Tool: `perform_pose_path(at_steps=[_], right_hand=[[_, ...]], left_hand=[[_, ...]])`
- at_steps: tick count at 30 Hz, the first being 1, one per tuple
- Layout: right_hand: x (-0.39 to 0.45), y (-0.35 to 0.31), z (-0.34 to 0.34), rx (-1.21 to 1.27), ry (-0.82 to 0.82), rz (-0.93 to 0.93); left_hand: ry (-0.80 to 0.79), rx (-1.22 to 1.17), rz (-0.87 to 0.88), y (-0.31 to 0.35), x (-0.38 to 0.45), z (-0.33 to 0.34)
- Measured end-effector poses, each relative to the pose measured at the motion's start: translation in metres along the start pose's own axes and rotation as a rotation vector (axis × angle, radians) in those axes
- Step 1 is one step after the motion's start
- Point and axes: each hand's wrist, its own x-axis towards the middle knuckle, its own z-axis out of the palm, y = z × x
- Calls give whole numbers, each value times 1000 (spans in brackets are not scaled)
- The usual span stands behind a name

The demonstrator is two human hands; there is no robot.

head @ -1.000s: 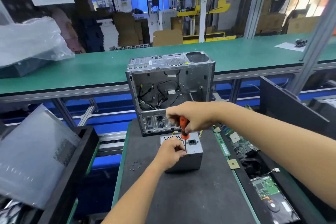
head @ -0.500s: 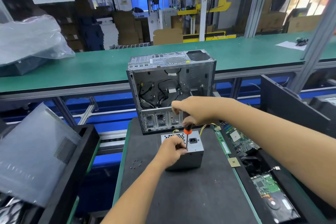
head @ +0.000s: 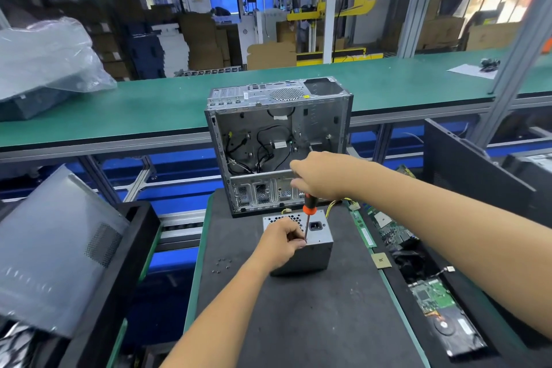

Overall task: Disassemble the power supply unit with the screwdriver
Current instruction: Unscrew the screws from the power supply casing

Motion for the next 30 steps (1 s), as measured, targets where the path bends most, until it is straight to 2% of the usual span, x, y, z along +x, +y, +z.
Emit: perform_pose_path(at_steps=[5, 9, 11, 15, 18, 20, 23, 25, 28, 30], right_hand=[[-5, 11, -4, 255, -32, -235], [-10, 14, -7, 434, -98, -231], [-11, 13, -4, 387, -58, -160], [-10, 9, -2, -95, -10, 50], [-5, 11, 1, 78, -25, 19], [-4, 13, 1, 229, -7, -89], [-9, 15, -3, 332, -73, -250], [-10, 17, -6, 414, -115, -259], [-10, 16, -4, 377, -106, -185], [-8, 11, -1, 182, -24, -78]], left_hand=[[-6, -8, 16, 0, 0, 0], [-3, -7, 23, -1, 1, 1], [-4, 2, 16, -1, 0, 1], [6, -6, -6, 0, 1, 2], [4, -2, 0, 0, 0, 2], [4, 6, 7, 1, 0, 2], [5, 26, 12, 1, 0, 1], [4, 24, 16, 1, 0, 1], [5, 21, 18, 2, 0, 2], [-1, 32, 14, 3, -1, 1]])
